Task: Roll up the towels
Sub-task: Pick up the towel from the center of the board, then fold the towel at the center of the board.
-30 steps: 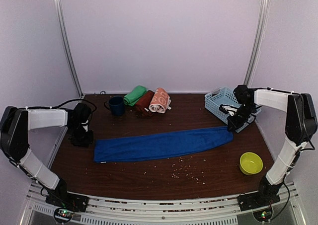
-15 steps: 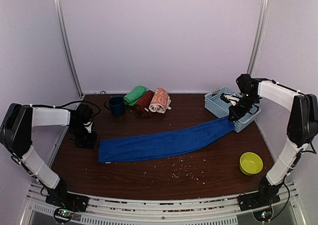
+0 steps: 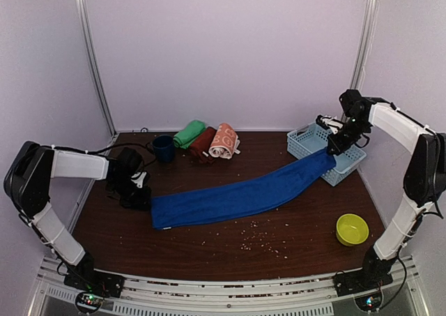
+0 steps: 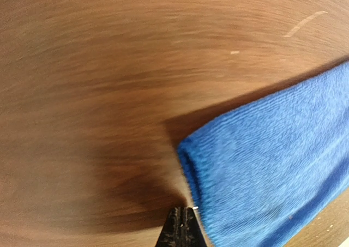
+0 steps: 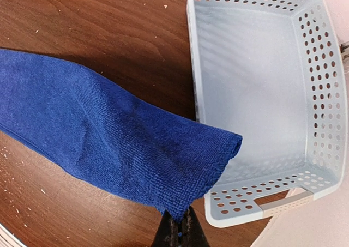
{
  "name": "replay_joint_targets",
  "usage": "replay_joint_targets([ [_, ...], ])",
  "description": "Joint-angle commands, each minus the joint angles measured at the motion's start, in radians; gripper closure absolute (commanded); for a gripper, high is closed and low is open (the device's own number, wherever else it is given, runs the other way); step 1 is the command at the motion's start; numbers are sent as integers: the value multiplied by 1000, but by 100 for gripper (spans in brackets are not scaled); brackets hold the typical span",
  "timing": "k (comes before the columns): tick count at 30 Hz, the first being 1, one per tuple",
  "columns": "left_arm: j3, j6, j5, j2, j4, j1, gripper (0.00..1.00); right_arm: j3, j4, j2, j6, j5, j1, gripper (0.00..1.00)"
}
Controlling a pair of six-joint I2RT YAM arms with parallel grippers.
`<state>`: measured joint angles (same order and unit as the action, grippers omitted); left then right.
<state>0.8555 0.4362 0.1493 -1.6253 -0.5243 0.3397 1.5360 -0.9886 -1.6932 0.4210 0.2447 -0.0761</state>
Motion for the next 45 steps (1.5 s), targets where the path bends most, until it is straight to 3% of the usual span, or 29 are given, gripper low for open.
replay_joint_targets([
  [1,3,6,46,-33,44,22,100,80,-41,-20,30,-45,34,100],
  [6,-13,10,53,-35,67,27,100,178,-93,-51,57,-33,64,100],
  [14,8,1,37,26,87,28,100,225,-120,-62,57,145,33,100],
  [23,85,-12,122,67,152,101,100,228,-105,-88,18,199,-94,100],
  [30,121,27,172,-16,213,151,100,271,-107,-128,-4,260,-184,100],
  [45,51,47,183,-111,296,159,100,400,-112,-262,-23,407,-414,100],
])
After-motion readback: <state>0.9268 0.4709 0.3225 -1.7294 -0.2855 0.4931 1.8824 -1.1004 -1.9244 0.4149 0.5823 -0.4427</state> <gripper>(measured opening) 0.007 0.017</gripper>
